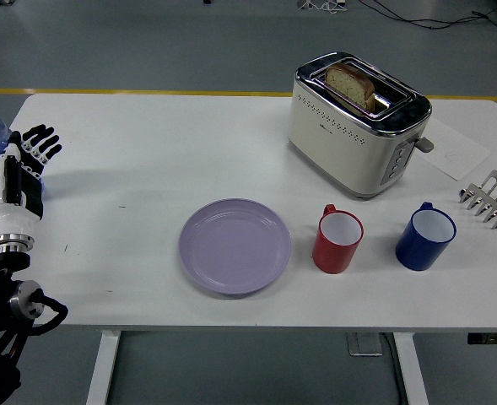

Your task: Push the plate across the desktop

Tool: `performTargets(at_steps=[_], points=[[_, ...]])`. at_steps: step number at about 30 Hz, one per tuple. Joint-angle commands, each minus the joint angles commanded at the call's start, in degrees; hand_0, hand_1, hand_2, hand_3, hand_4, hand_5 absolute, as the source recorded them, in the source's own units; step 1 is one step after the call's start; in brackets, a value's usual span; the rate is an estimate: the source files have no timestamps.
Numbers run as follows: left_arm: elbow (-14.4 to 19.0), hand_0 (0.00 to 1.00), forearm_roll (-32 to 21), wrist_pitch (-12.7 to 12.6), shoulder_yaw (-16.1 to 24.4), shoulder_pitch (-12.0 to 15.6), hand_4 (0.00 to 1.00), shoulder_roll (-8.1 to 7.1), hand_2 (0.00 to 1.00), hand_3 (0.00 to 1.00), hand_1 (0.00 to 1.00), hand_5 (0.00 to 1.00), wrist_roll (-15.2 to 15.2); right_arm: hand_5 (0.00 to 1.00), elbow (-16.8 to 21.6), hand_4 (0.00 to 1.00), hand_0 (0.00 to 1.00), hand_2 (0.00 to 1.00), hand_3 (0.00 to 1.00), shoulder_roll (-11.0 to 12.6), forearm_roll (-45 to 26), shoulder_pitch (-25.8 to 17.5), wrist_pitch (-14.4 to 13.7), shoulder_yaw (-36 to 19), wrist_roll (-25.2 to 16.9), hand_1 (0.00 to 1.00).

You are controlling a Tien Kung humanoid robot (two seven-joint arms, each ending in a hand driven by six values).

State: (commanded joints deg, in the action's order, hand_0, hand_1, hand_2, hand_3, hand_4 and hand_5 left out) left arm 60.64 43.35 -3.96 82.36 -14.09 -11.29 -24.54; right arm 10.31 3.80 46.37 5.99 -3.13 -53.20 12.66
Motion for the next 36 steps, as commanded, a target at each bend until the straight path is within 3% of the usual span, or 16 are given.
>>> performTargets(at_steps=[5,11,15,16,21,22,24,26,29,36], points=[[3.7,0.711,-2.2,5.2,7.3,4.8,0.457,-1.35,0.665,0.608,0.688,0.998,7.6,0.365,0.0,0.469,0.633,0.673,0.609,0.0,-0.9,-0.2,-0.1,0.4,-0.1,0.597],[4.2,0.712,-3.1,8.6,14.4,7.3,0.467,-1.30,0.665,0.609,0.690,0.998,11.3,0.363,0.0,0.468,0.633,0.673,0.610,0.0,-0.6,-0.7,-0.2,0.0,-0.1,0.594],[4.1,0.712,-4.3,10.4,15.9,7.7,0.467,-1.61,0.665,0.609,0.690,0.998,13.2,0.363,0.0,0.468,0.633,0.673,0.610,0.0,-0.6,-1.0,-0.2,-0.1,0.0,0.594],[4.1,0.630,-4.6,10.6,16.0,7.8,0.473,-1.65,0.664,0.610,0.683,0.998,13.4,0.363,0.0,0.467,0.633,0.673,0.610,0.0,-0.5,-1.0,-0.2,-0.1,0.0,0.593],[4.1,0.630,-10.0,11.4,16.0,8.1,0.473,-1.37,0.664,0.610,0.683,0.998,15.6,0.363,0.0,0.467,0.633,0.673,0.610,0.0,0.3,-1.3,-0.2,-0.8,0.2,0.593],[4.3,0.514,-11.7,12.5,16.3,8.2,0.488,-1.08,0.667,0.622,0.657,0.998,16.9,0.362,0.0,0.466,0.633,0.673,0.609,0.0,0.4,-1.4,-0.3,-0.8,0.2,0.591],[4.3,0.514,-15.1,14.4,16.6,8.2,0.488,-0.81,0.667,0.622,0.657,0.998,19.3,0.362,0.0,0.466,0.633,0.673,0.609,0.0,0.5,-1.5,-0.3,-0.9,0.2,0.591],[4.2,0.514,-17.2,16.4,16.5,8.1,0.488,-0.79,0.667,0.622,0.657,0.998,24.1,0.362,0.0,0.466,0.633,0.673,0.609,0.0,0.7,-1.7,-0.3,-1.0,0.3,0.591],[4.0,0.532,-17.8,17.1,15.9,8.0,0.499,-1.01,0.682,0.650,0.673,0.998,28.6,0.363,0.0,0.465,0.631,0.671,0.609,0.0,0.9,-1.7,-0.3,-1.0,0.3,0.589],[4.1,0.559,-18.6,17.8,15.9,7.8,0.501,-0.89,0.684,0.651,0.676,0.998,29.3,0.360,0.0,0.466,0.631,0.670,0.609,0.0,0.4,-1.4,-0.6,-0.6,0.2,0.585]])
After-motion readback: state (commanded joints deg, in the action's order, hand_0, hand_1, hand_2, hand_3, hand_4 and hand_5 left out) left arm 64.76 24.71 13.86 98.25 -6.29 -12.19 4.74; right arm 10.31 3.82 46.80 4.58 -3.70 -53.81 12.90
